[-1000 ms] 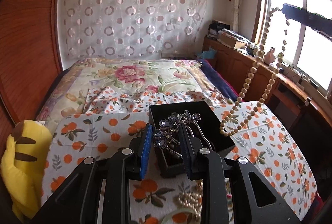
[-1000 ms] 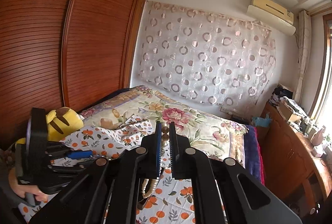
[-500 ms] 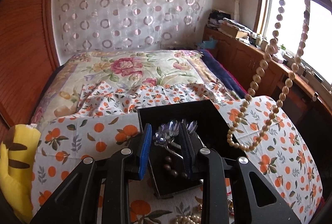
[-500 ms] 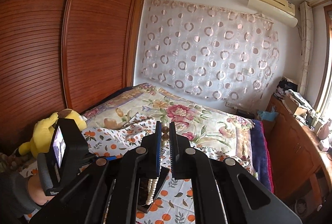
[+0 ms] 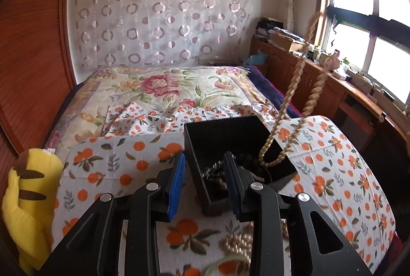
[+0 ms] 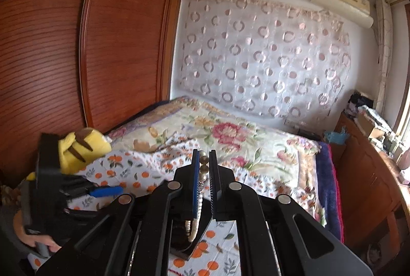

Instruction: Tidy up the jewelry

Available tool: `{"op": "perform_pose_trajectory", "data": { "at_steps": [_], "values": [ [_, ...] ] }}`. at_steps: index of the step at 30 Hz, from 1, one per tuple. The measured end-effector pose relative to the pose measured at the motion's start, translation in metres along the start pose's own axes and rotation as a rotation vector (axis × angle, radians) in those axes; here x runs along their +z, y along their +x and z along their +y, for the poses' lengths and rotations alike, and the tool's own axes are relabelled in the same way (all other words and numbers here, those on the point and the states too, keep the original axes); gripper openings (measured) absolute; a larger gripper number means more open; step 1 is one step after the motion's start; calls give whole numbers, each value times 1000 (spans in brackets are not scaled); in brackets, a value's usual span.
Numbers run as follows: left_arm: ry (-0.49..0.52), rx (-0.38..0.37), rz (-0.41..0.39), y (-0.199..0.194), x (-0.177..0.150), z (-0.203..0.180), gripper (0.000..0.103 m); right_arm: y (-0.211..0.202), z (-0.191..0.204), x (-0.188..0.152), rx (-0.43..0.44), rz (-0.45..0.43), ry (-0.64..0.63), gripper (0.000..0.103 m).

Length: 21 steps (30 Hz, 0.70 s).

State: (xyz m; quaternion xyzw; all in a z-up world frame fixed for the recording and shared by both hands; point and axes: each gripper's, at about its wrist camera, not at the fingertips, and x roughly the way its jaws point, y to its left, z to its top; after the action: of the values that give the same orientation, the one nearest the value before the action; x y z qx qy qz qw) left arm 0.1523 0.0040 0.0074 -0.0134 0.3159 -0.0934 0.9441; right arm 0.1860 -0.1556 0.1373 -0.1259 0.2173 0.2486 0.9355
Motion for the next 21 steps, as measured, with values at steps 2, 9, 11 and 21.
{"op": "perform_pose_trajectory", "data": {
  "at_steps": [2,9,11,21],
  "values": [
    [4,-3,1,-7,-6,2,34,7,2,-7,7,24,1,8],
    [12,-15,10,-25,-28,4,42,26,11,-35,38,93,11,9],
    [17,-12,13,-29,-33,5,45,25,11,-40,41,98,17,9],
    [60,-32,62,-37,-65,-1,58,10,17,-90,82,146,11,9]
  ]
}}
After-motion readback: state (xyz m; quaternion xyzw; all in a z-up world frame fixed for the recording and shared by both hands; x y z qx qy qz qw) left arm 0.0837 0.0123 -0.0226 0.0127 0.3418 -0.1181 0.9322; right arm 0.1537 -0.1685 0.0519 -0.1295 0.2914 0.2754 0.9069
